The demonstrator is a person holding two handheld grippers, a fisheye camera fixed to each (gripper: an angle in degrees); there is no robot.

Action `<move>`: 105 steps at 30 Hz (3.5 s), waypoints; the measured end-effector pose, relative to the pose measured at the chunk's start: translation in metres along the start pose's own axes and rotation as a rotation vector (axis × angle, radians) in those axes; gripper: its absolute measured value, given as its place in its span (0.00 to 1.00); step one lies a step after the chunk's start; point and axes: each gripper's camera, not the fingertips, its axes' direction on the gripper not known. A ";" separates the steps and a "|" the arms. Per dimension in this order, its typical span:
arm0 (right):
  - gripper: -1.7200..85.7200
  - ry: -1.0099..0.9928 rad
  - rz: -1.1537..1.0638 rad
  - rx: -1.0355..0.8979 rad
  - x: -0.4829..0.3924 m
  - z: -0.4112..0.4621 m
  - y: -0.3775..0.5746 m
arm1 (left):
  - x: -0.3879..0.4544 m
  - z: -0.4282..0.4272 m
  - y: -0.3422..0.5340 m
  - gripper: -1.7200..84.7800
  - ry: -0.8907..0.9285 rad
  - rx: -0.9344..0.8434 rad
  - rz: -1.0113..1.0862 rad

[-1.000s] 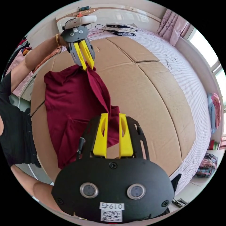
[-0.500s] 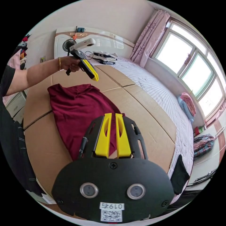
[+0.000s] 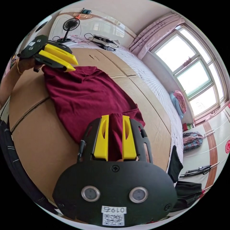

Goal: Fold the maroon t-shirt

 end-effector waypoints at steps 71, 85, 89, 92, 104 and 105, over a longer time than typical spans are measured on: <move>0.06 -0.641 0.792 -0.031 0.696 -0.088 0.212 | -0.397 0.137 0.227 0.10 0.583 -0.132 -0.689; 0.04 -0.660 0.820 -0.026 0.730 -0.082 0.193 | -0.403 0.156 0.232 0.04 0.652 -0.074 -0.825; 0.03 -0.673 0.811 -0.017 0.731 -0.077 0.182 | -0.390 0.148 0.218 0.04 0.587 -0.065 -0.792; 0.02 -0.643 0.809 -0.017 0.728 -0.076 0.172 | -0.382 0.137 0.210 0.03 0.507 -0.027 -0.787; 0.03 -0.599 0.825 0.058 0.704 -0.064 0.139 | -0.312 0.074 0.088 0.03 0.281 0.115 -0.181; 0.03 -0.598 0.821 0.058 0.702 -0.062 0.136 | -0.304 0.071 0.070 0.03 0.257 0.104 -0.110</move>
